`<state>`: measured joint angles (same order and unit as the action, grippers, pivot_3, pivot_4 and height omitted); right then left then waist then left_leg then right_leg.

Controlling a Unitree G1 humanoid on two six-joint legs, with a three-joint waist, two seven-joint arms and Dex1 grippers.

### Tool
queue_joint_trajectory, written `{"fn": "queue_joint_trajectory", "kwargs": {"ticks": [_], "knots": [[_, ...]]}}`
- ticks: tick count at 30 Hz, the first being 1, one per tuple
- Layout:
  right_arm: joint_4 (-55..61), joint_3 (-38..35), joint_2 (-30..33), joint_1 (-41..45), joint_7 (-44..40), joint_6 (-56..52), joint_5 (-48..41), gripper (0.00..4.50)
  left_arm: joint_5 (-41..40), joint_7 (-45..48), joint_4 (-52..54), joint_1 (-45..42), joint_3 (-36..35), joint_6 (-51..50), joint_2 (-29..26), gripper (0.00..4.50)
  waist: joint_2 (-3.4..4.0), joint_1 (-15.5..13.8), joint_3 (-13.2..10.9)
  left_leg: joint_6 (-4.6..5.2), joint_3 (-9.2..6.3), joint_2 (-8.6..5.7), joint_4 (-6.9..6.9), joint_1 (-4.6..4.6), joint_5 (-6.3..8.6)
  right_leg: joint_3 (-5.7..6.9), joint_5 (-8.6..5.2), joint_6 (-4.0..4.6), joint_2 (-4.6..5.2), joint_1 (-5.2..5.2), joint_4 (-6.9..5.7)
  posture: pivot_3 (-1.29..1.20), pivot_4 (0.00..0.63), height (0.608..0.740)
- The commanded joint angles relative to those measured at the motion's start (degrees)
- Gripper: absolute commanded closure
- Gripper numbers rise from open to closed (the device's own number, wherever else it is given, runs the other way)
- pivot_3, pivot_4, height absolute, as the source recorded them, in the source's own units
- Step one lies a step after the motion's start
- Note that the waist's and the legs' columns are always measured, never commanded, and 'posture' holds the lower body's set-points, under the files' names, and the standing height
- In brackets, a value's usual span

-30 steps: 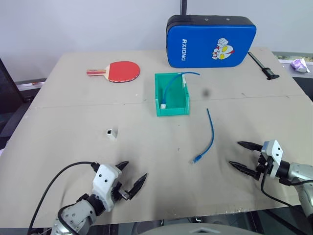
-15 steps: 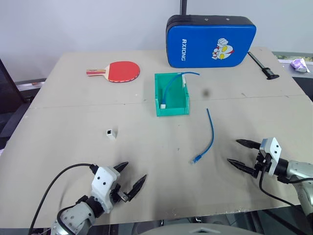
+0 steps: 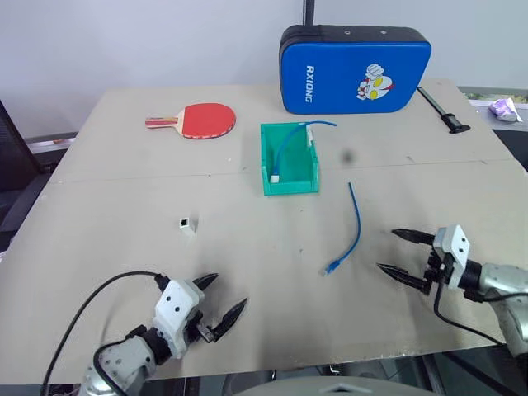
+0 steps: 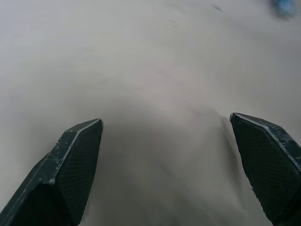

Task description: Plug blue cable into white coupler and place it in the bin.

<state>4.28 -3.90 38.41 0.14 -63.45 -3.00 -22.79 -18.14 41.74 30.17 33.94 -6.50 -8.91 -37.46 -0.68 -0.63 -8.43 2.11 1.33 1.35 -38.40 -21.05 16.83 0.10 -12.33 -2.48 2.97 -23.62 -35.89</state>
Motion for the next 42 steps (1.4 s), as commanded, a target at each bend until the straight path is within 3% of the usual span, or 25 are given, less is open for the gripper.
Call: {"fn": "queue_joint_trajectory", "kwargs": {"ticks": [1,7,16,19,24,26,35,42], "knots": [[4.37,3.84,2.65,4.98,-1.19,-2.55,2.72,0.00,-6.28,7.16,5.24,-2.77,-1.64,-4.39,-5.50,0.06,-0.06,-0.05,-0.04,0.00,0.00,0.01,-0.01,0.01,0.00,0.00,0.00,0.00,0.00,-0.04,0.00,0.00,0.150,0.728],[4.60,13.43,5.77,14.73,-6.81,-4.70,8.21,0.00,-16.59,16.58,8.31,-10.67,-6.49,-10.14,-14.49,0.06,-0.25,-0.13,-0.21,-0.01,-0.05,-0.01,-0.01,-0.24,-0.01,0.09,0.14,0.23,0.05,-0.12,0.05,0.00,0.150,0.728],[-2.81,24.10,4.77,27.86,-16.83,-5.15,13.23,0.00,-23.66,24.16,7.38,-19.14,-9.46,-16.05,-21.17,0.06,-0.24,-0.01,-0.31,-0.02,-0.06,-0.05,-0.01,-0.51,-0.01,0.13,0.13,0.21,0.02,-0.31,0.16,0.00,0.150,0.728],[-5.46,26.76,3.96,30.28,-18.49,-3.19,15.70,1.10,-24.01,24.79,7.17,-20.18,-9.63,-17.00,-21.72,0.00,-0.23,-0.02,-0.31,-0.03,-0.08,-0.05,-0.01,-0.54,-0.01,0.15,0.13,0.21,0.02,-0.32,0.16,0.00,0.150,0.728],[-8.05,29.37,2.37,32.45,-19.43,-0.74,18.74,3.65,-23.56,25.46,8.08,-19.89,-10.77,-18.34,-22.32,0.00,-0.22,-0.03,-0.32,-0.04,-0.09,-0.07,-0.03,-0.57,-0.02,0.18,0.13,0.21,0.02,-0.33,0.16,0.00,0.150,0.728],[-8.33,29.48,2.34,32.57,-19.57,0.12,19.15,4.38,-22.99,25.50,8.23,-19.43,-11.09,-18.41,-22.26,0.00,-0.22,-0.03,-0.32,-0.04,-0.10,-0.07,-0.03,-0.57,-0.02,0.18,0.13,0.21,0.02,-0.33,0.15,0.00,0.150,0.728],[-8.26,28.57,-0.62,34.01,-17.81,-0.84,18.62,4.38,-22.21,24.81,7.91,-18.27,-11.48,-18.05,-21.44,0.00,-0.22,0.12,-0.32,-0.06,-0.10,-0.07,-0.05,-0.55,-0.03,0.18,0.14,0.21,0.01,-0.33,0.11,0.00,0.150,0.728],[-19.58,29.99,-11.99,44.78,-12.49,-7.22,21.46,4.38,-20.03,24.74,4.89,-18.65,-11.47,-16.64,-20.46,0.00,-0.23,0.98,-0.31,-0.11,-0.19,-0.08,-0.06,-0.52,-0.06,0.20,0.16,0.25,-0.09,-0.33,0.01,0.00,0.150,0.728]]}}
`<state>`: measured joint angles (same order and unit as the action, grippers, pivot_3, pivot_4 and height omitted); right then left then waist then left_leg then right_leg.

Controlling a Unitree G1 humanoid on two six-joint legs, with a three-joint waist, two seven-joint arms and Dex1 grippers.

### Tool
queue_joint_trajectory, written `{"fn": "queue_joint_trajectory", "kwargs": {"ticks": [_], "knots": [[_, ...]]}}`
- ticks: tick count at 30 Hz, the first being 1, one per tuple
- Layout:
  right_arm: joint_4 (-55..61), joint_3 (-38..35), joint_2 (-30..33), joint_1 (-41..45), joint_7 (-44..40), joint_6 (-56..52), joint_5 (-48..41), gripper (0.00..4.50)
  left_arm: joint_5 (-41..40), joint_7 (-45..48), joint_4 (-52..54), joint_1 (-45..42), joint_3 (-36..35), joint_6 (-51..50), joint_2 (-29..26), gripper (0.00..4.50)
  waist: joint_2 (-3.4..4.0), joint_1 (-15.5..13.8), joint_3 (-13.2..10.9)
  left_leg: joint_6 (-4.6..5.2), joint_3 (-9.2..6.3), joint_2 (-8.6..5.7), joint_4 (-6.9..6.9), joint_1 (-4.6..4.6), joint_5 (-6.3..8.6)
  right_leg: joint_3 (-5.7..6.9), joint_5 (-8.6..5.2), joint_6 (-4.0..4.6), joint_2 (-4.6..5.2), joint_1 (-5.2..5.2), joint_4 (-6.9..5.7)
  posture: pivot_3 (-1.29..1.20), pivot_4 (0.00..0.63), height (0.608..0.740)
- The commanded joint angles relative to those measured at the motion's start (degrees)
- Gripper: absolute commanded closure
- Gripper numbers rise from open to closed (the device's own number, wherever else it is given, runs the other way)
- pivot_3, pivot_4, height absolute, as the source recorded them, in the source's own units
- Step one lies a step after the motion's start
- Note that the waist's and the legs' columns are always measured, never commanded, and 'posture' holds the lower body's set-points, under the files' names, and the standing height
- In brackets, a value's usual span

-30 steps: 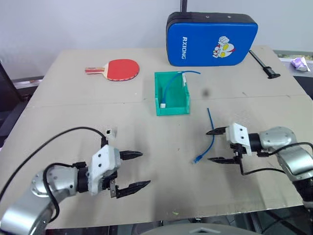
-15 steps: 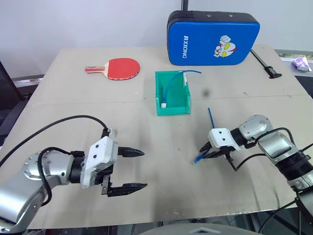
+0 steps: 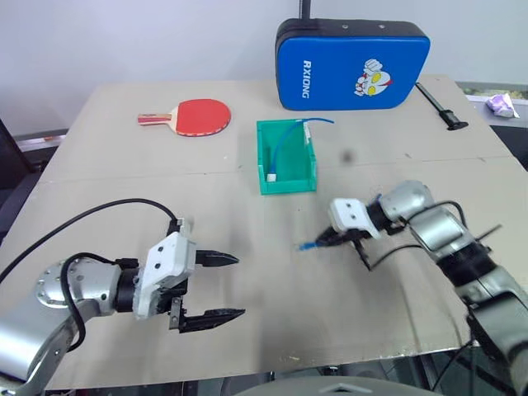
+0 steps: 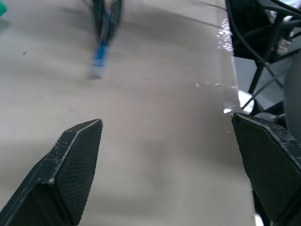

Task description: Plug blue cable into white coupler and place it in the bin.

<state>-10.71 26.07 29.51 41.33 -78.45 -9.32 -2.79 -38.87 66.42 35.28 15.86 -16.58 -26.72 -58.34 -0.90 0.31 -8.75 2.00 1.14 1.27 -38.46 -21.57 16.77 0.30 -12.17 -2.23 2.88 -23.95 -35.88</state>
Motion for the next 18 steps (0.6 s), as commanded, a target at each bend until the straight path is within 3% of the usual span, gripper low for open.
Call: {"fn": "queue_joint_trajectory", "kwargs": {"ticks": [1,8,9,11,16,17,18], "knots": [[-7.22,0.30,-4.82,5.26,3.72,-0.81,2.36,4.38,1.01,0.08,-0.56,-0.71,-1.42,1.34,0.53,0.00,0.00,0.11,0.00,-0.01,-0.01,0.00,0.00,-0.01,0.00,0.02,0.00,0.00,0.00,0.01,0.00,0.00,0.150,0.728],[-16.76,-0.03,-10.50,9.72,7.36,1.29,5.40,4.38,2.31,-0.73,-1.55,-2.05,-1.12,1.39,0.85,0.00,0.00,0.22,0.00,-0.30,-0.06,0.00,0.02,-0.17,-0.17,0.06,0.02,-0.03,0.09,-0.08,0.03,0.00,0.150,0.728],[-16.42,-0.31,-10.39,9.60,7.01,1.35,5.18,4.16,2.25,-0.75,-1.50,-2.11,-1.24,1.25,0.85,0.00,0.02,0.27,-0.01,-0.31,-0.05,-0.01,0.02,-0.21,-0.17,0.05,0.10,-0.17,0.12,-0.12,0.04,0.00,0.150,0.728],[-14.69,-1.21,-9.70,9.06,6.22,0.81,4.30,3.59,1.97,-0.94,-1.34,-2.20,-1.49,0.88,0.95,0.00,0.01,0.41,-0.01,-0.31,-0.02,-0.02,0.03,-0.22,-0.17,0.05,0.13,-0.23,0.16,-0.14,0.05,0.00,0.150,0.728],[4.11,-8.66,-2.08,0.40,3.38,-9.65,-4.77,1.16,2.70,-5.00,-2.92,-8.65,3.66,-1.92,2.62,0.00,0.04,-0.59,-0.02,-0.26,-0.17,-0.02,0.04,-0.32,-0.14,0.18,0.14,-0.24,0.21,-0.19,0.04,0.00,0.150,0.728],[7.98,-10.74,-0.67,-2.31,3.82,-11.76,-7.02,1.08,3.53,-5.80,-3.77,-10.78,5.62,-2.48,3.07,0.00,0.03,-0.93,-0.01,-0.21,-0.18,-0.03,0.04,-0.31,-0.12,0.18,0.14,-0.24,0.20,-0.18,0.03,0.00,0.150,0.728],[11.37,-12.36,0.66,-4.72,3.92,-13.41,-8.98,0.40,4.25,-6.33,-4.59,-12.65,7.33,-2.84,3.52,0.00,0.02,-1.09,-0.01,-0.09,-0.17,-0.03,0.03,-0.28,-0.04,0.18,0.14,-0.24,0.20,-0.16,0.02,0.00,0.150,0.728]]}}
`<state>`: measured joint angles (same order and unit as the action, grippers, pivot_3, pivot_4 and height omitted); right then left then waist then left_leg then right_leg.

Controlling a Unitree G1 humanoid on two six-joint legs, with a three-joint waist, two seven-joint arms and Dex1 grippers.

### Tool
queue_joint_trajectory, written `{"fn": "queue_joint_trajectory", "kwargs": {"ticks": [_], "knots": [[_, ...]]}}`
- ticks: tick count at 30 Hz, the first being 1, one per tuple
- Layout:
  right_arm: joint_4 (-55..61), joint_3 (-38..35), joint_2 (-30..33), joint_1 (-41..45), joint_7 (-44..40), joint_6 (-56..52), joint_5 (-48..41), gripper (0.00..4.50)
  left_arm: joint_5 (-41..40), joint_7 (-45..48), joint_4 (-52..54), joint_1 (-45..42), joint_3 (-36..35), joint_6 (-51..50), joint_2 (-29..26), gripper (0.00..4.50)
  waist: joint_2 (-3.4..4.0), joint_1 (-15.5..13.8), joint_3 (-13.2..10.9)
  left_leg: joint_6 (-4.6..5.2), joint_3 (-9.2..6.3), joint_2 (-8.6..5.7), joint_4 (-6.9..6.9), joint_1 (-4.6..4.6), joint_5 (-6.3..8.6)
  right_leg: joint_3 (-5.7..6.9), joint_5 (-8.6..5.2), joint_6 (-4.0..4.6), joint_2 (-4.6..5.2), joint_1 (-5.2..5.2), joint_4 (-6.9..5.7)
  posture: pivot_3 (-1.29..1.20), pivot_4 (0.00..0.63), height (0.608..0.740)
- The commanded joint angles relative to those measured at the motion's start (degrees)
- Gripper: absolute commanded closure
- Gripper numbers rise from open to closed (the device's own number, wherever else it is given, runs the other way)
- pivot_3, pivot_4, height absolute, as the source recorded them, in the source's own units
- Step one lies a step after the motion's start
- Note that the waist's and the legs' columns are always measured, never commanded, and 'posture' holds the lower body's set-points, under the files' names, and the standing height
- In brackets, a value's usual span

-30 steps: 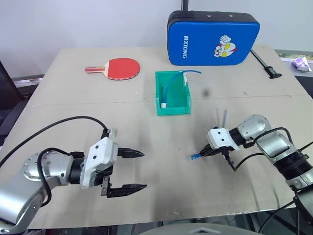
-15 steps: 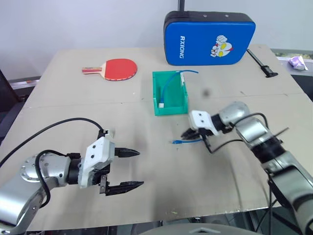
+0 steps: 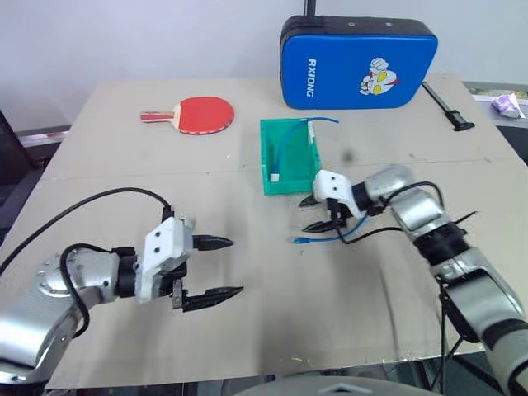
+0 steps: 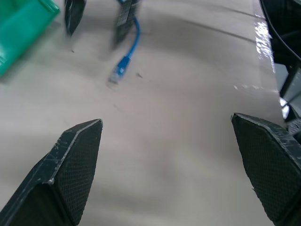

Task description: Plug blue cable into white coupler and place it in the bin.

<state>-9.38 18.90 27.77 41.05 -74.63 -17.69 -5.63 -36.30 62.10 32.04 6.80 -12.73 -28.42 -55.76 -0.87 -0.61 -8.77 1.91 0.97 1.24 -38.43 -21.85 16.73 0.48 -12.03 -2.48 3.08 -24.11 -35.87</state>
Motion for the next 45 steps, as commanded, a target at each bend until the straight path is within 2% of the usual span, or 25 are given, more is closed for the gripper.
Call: {"fn": "queue_joint_trajectory", "kwargs": {"ticks": [1,5,10,13,15,19,20,23,24,28,29,35,38,41,45], "knots": [[13.49,-6.92,3.63,-7.08,0.19,-6.74,-8.35,0.40,2.89,-2.50,-2.49,-5.73,5.40,-1.03,1.57,0.00,-0.01,-0.17,0.01,0.02,-0.03,-0.02,0.00,0.00,0.01,0.02,0.00,0.00,-0.02,0.02,0.00,0.00,0.150,0.728],[25.08,-15.78,6.79,-19.58,4.25,-13.31,-16.63,0.40,9.23,-2.01,-9.69,-17.06,15.72,0.21,5.50,0.00,-0.01,-0.26,0.01,0.04,0.01,-0.19,-0.04,0.06,0.02,0.06,0.01,0.00,-0.07,0.14,-0.04,0.00,0.150,0.728],[31.06,-20.94,9.39,-33.75,9.39,-10.05,-16.27,0.40,16.59,3.38,-20.50,-28.27,26.23,3.96,9.42,0.00,-0.08,-0.02,0.03,0.06,0.17,-0.22,-0.11,0.07,0.02,0.05,0.00,-0.01,-0.12,0.21,-0.03,0.00,0.150,0.728],[32.47,-25.70,5.91,-43.76,14.88,-3.92,-15.74,0.40,23.38,7.51,-31.00,-35.69,33.35,10.09,13.15,0.00,-0.11,-0.22,0.07,0.06,0.23,-0.19,-0.12,0.11,0.02,-0.04,0.00,-0.02,-0.21,0.19,-0.04,0.00,0.150,0.728],[33.34,-26.31,4.84,-48.39,17.25,-0.92,-14.39,0.40,25.87,8.71,-36.03,-38.92,35.40,13.31,15.56,0.00,-0.11,-0.40,0.08,0.06,0.16,-0.19,-0.13,0.08,0.02,0.04,-0.01,-0.01,-0.22,0.21,-0.05,0.00,0.150,0.728],[34.54,-25.52,4.16,-52.17,20.36,1.92,-13.14,0.40,29.17,9.42,-42.95,-41.97,36.40,18.87,18.79,0.00,-0.13,0.27,0.07,0.08,0.23,-0.17,-0.29,0.08,0.03,-0.18,0.00,-0.04,-0.22,0.19,-0.04,0.00,0.150,0.728],[34.80,-25.57,3.83,-52.65,21.39,2.07,-13.24,0.37,29.76,9.63,-44.34,-42.60,36.56,19.79,19.71,0.52,-0.13,0.29,0.07,0.08,0.22,-0.17,-0.34,0.07,0.03,-0.19,0.00,-0.04,-0.22,0.19,-0.04,0.00,0.150,0.728],[35.35,-25.47,3.36,-53.35,23.66,2.30,-13.32,0.37,30.67,10.52,-46.91,-43.69,36.85,20.83,21.85,1.72,-0.12,0.07,0.07,0.09,0.21,-0.17,-0.45,0.08,0.03,-0.20,0.00,-0.05,-0.23,0.22,-0.09,0.00,0.150,0.728],[35.45,-25.41,3.34,-53.52,24.14,2.50,-13.31,0.37,31.13,10.83,-47.49,-43.88,37.14,21.05,22.43,2.34,-0.13,-0.07,0.08,0.09,0.21,-0.17,-0.47,0.08,0.03,-0.19,0.00,-0.05,-0.23,0.22,-0.11,0.00,0.150,0.728],[35.62,-25.18,3.67,-53.93,25.30,2.90,-13.54,0.37,32.18,11.87,-48.00,-43.74,37.39,21.55,23.33,4.19,-0.14,-0.21,0.09,0.09,0.19,-0.17,-0.53,0.06,0.03,-0.14,0.00,-0.05,-0.23,0.28,-0.11,0.00,0.150,0.728],[35.61,-25.12,3.77,-54.00,25.48,3.02,-13.58,0.37,32.38,11.90,-48.02,-43.66,37.32,21.68,23.47,4.47,-0.13,-0.20,0.09,0.09,0.18,-0.17,-0.53,0.06,0.03,-0.14,0.00,-0.05,-0.22,0.28,-0.10,0.00,0.150,0.728],[36.12,-23.93,3.85,-54.29,25.47,1.92,-14.81,0.37,32.48,12.05,-47.17,-42.29,36.42,21.94,24.24,4.47,-0.14,-0.23,0.10,0.10,0.15,-0.17,-0.58,0.07,0.04,-0.13,0.00,-0.05,-0.22,0.34,-0.09,0.00,0.150,0.728],[38.11,-22.19,3.67,-54.90,24.76,-3.87,-19.53,0.37,29.18,11.53,-45.65,-41.19,33.54,19.42,25.61,4.47,-0.13,-0.21,0.12,0.11,0.09,-0.15,-0.60,0.09,0.04,-0.13,0.00,-0.05,-0.22,0.36,-0.10,0.00,0.150,0.728],[40.40,-22.75,0.85,-54.39,27.06,-13.89,-31.53,0.37,19.02,10.83,-40.68,-40.57,27.29,7.89,28.58,4.47,-0.14,-0.20,0.10,0.11,-0.05,-0.02,-0.65,0.05,0.04,-0.09,0.00,-0.05,-0.21,0.36,-0.13,0.00,0.150,0.728],[39.49,-24.21,-2.07,-51.69,30.46,-20.99,-41.42,0.37,7.25,9.06,-34.44,-39.35,21.48,-8.33,30.46,4.47,-0.15,-0.12,0.10,0.12,-0.15,0.04,-0.77,0.02,0.05,-0.04,0.01,-0.05,-0.19,0.38,-0.17,0.00,0.150,0.728]]}}
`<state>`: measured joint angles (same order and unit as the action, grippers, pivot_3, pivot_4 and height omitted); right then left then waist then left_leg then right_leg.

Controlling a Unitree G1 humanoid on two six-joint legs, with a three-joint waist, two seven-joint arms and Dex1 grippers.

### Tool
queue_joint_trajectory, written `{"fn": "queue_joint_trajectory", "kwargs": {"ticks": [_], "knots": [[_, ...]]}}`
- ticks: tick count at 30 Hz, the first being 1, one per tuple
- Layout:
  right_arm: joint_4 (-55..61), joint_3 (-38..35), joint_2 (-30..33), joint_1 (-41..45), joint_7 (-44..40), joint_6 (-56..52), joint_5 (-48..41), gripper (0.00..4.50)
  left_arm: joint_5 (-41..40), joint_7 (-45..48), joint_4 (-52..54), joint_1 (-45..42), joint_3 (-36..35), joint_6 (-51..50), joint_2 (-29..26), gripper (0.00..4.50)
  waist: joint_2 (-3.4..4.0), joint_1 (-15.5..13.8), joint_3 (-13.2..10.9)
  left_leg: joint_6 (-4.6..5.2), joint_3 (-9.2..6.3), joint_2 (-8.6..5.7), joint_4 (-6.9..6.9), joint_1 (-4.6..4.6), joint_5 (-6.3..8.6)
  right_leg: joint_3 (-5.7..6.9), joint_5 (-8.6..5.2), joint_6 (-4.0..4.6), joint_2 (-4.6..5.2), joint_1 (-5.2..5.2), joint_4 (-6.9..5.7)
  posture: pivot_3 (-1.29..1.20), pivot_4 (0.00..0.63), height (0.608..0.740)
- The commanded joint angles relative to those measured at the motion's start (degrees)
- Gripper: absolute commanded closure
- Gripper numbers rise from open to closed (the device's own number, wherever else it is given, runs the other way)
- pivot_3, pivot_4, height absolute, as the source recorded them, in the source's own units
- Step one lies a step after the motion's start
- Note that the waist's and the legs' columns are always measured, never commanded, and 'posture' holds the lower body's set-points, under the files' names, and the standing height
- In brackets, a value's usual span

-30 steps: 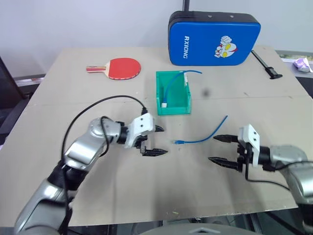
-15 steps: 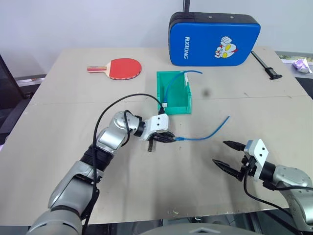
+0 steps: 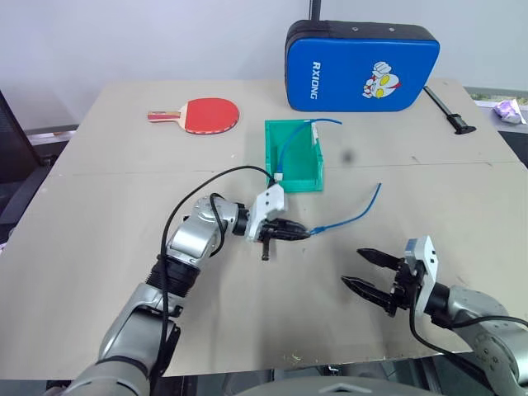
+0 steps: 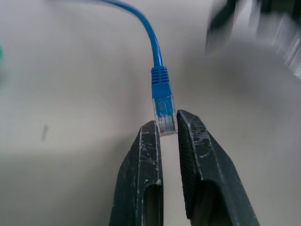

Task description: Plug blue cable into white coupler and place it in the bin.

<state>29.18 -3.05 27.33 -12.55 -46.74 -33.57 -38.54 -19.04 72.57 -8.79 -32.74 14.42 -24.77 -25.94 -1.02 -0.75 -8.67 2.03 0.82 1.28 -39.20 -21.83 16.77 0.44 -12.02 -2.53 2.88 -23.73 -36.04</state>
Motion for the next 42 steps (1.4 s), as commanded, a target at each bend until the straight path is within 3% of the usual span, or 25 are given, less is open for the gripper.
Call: {"fn": "queue_joint_trajectory", "kwargs": {"ticks": [1,6,16,19,22,24,25,28,31,35,38,42], "knots": [[0.09,-2.97,-2.72,3.33,3.96,-7.21,-12.32,0.37,-13.16,-1.34,7.78,0.72,-6.71,-16.46,0.38,4.47,0.00,0.21,0.00,0.00,0.00,-0.01,0.00,0.05,0.00,0.00,0.00,0.00,0.00,0.03,-0.02,0.00,0.150,0.728],[-3.45,-5.41,-7.43,13.47,10.13,-11.72,-23.91,0.37,-24.46,-2.63,12.17,2.95,-11.16,-30.85,-0.22,4.47,0.02,1.00,0.00,0.00,-0.01,0.00,0.00,0.13,0.00,-0.04,0.00,0.00,-0.01,0.02,-0.22,0.00,0.150,0.728],[-2.79,-2.52,-7.92,18.87,12.30,-14.31,-27.71,0.37,-26.30,-6.29,13.58,3.59,-10.74,-31.92,1.16,4.47,0.00,0.45,0.01,0.00,-0.09,-0.10,0.02,0.07,0.00,0.06,-0.01,0.01,-0.01,0.02,-0.16,0.00,0.150,0.728],[-2.46,-2.03,-8.00,19.35,13.31,-14.68,-28.52,1.13,-26.35,-6.86,13.51,3.57,-10.68,-31.42,1.43,4.50,0.00,0.46,0.01,0.00,-0.09,-0.10,0.02,0.08,0.00,0.06,-0.01,0.01,-0.01,0.02,-0.17,0.00,0.150,0.728],[-2.56,-2.15,-8.38,19.48,14.27,-14.58,-28.99,2.46,-26.31,-7.00,13.48,3.55,-10.60,-31.17,1.43,4.50,0.00,0.44,0.01,0.00,-0.08,-0.10,0.02,0.08,0.00,0.05,-0.01,0.01,-0.02,0.02,-0.17,0.00,0.150,0.728],[-2.72,-2.32,-8.66,19.67,14.80,-14.46,-29.33,3.16,-26.16,-6.90,13.44,3.61,-10.45,-31.08,1.30,4.50,0.00,0.42,0.01,0.00,-0.09,-0.10,0.02,0.08,0.00,0.05,-0.01,0.01,-0.02,0.02,-0.17,0.00,0.150,0.728],[-2.74,-2.32,-8.66,19.69,14.85,-14.44,-29.38,3.29,-26.13,-6.90,13.43,3.63,-10.42,-31.05,1.27,4.50,0.00,0.42,0.01,0.00,-0.08,-0.10,0.02,0.08,0.00,0.05,-0.01,0.01,-0.02,0.02,-0.17,0.00,0.150,0.728],[-2.79,-2.26,-8.64,19.67,15.09,-14.58,-29.54,4.49,-25.91,-7.64,13.33,3.71,-10.57,-30.90,1.38,4.50,0.00,0.43,0.01,0.00,-0.06,-0.10,0.02,0.08,0.00,0.04,-0.01,0.01,-0.02,0.02,-0.17,0.00,0.150,0.728],[-3.03,-2.29,-8.72,19.93,15.28,-14.70,-29.85,4.49,-25.59,-8.36,13.38,3.70,-10.70,-30.10,1.70,4.50,0.00,0.43,0.01,0.00,-0.07,-0.10,0.02,0.08,0.00,0.04,-0.01,0.01,-0.02,0.02,-0.15,0.00,0.150,0.728],[-3.63,-2.65,-8.51,20.79,15.45,-14.75,-30.53,4.50,-26.04,-6.82,16.78,5.06,-9.94,-28.94,0.12,2.73,0.00,0.55,0.00,0.00,-0.05,-0.10,0.02,0.08,0.00,0.03,-0.01,0.01,-0.01,0.01,-0.15,0.00,0.150,0.728],[-5.19,-3.70,-7.75,22.54,15.29,-14.28,-30.31,4.50,-27.93,-11.91,19.96,5.55,-13.20,-29.36,1.34,1.31,0.00,0.63,0.00,0.00,-0.06,-0.05,0.05,0.07,0.00,0.02,-0.01,0.01,-0.02,0.01,-0.13,0.00,0.150,0.728],[-8.01,-5.03,-6.72,25.21,15.03,-13.36,-29.19,4.50,-31.84,-18.57,28.95,8.19,-18.72,-30.53,0.66,1.31,0.00,0.79,0.00,0.00,-0.05,-0.02,0.05,0.06,0.00,0.00,0.00,0.01,0.01,0.00,-0.10,0.00,0.150,0.728]]}}
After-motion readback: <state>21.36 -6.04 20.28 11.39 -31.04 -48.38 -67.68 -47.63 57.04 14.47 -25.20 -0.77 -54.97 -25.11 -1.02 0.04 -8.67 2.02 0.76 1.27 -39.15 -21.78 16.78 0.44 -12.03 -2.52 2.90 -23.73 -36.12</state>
